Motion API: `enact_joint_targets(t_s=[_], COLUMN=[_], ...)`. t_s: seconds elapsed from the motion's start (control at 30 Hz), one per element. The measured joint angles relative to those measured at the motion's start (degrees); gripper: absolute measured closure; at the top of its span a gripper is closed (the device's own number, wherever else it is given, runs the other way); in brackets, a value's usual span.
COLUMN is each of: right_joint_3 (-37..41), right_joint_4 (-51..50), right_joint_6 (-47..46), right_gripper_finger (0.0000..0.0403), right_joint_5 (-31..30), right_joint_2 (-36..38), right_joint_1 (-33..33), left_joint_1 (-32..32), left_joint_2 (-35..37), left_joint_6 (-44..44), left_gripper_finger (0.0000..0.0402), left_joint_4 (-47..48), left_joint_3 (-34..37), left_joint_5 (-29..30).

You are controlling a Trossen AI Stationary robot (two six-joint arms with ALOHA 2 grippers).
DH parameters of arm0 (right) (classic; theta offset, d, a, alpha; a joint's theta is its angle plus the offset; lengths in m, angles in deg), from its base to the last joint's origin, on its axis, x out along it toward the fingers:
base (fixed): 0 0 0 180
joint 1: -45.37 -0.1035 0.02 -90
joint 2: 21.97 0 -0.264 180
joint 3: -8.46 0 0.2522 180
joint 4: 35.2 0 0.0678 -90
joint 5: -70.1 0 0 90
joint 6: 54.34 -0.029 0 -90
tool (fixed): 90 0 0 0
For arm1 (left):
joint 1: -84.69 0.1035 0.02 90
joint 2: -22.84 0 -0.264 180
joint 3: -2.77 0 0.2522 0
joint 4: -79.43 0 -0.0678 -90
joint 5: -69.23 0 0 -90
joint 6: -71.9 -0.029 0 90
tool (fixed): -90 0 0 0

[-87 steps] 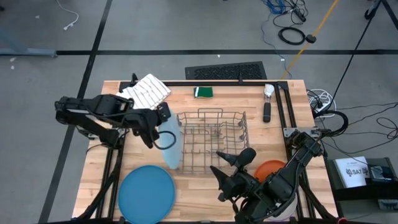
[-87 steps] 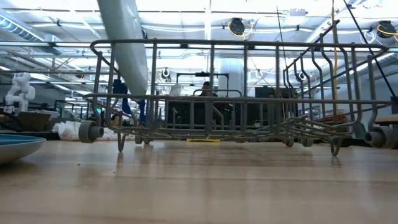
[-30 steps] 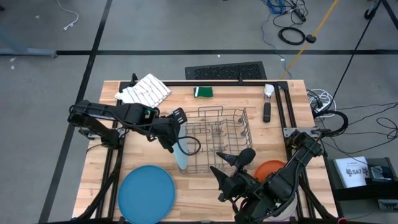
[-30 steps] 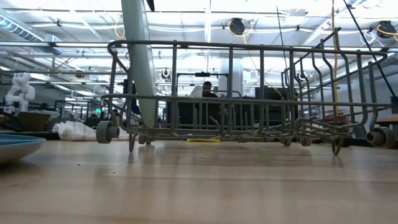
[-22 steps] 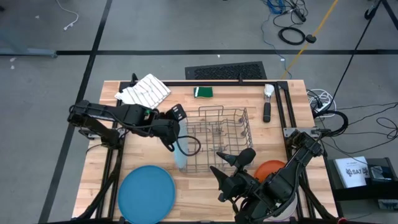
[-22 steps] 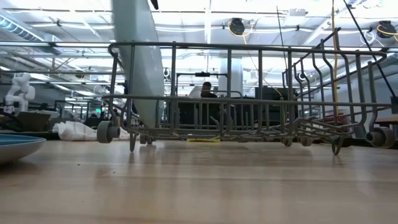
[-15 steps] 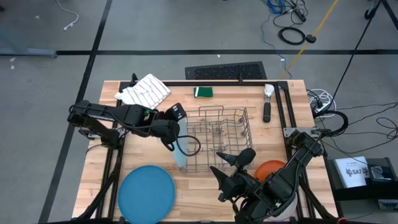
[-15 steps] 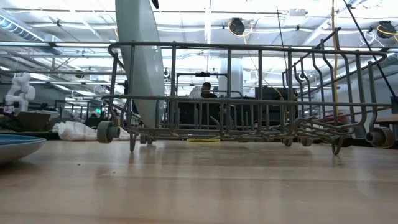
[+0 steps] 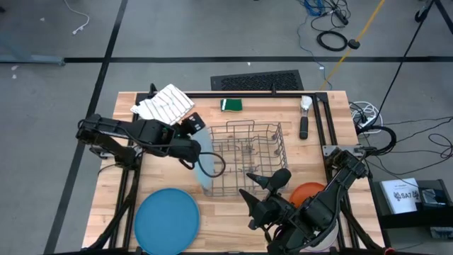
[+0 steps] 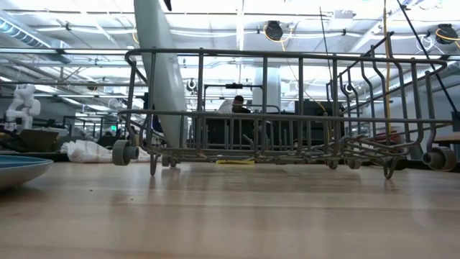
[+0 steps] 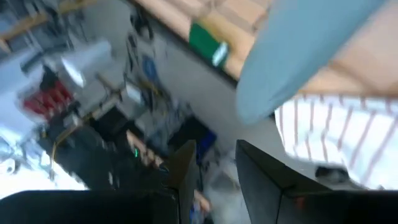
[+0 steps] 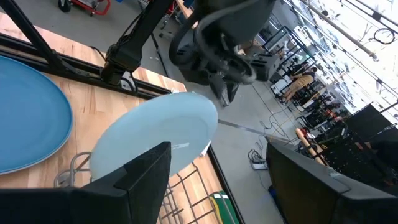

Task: Sort dishes
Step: Put the light blue plate into the dish rack, then put the blue plate into the dish rack

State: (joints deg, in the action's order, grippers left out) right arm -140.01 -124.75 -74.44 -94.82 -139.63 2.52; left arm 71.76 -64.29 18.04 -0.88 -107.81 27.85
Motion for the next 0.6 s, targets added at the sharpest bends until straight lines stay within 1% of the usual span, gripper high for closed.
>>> enact_joint_targets(t_s=[0.13, 0.43, 0.5, 0.6], right_joint_3=[0.00, 0.00, 0.00, 0.02], right_joint_4=[0.02, 0.04, 0.04, 0.07], right_joint_6=[0.00, -0.07, -0.12, -0.25], right_gripper_finger=[0.0147, 0.0147, 0.0147, 0.0147], right_joint_5=[-0.01, -0.18, -1.55, -6.13], right_joint_2=[0.00, 0.00, 0.00, 0.00], right_joint_1=[-0.01, 0.00, 0.00, 0.12], left_joint_1=[0.00, -0.10, -0.11, -0.13], left_joint_2=[0.93, 5.37, 6.93, 10.14], left_joint_6=[4.88, 11.40, 13.44, 17.22], left_gripper_finger=[0.0288, 0.0288, 0.0288, 0.0288], left_joint_4=[3.73, 3.98, 3.14, -0.34], left_joint_3=[0.00, 0.00, 0.00, 0.00], left_joint_5=[1.14, 3.19, 3.97, 3.86])
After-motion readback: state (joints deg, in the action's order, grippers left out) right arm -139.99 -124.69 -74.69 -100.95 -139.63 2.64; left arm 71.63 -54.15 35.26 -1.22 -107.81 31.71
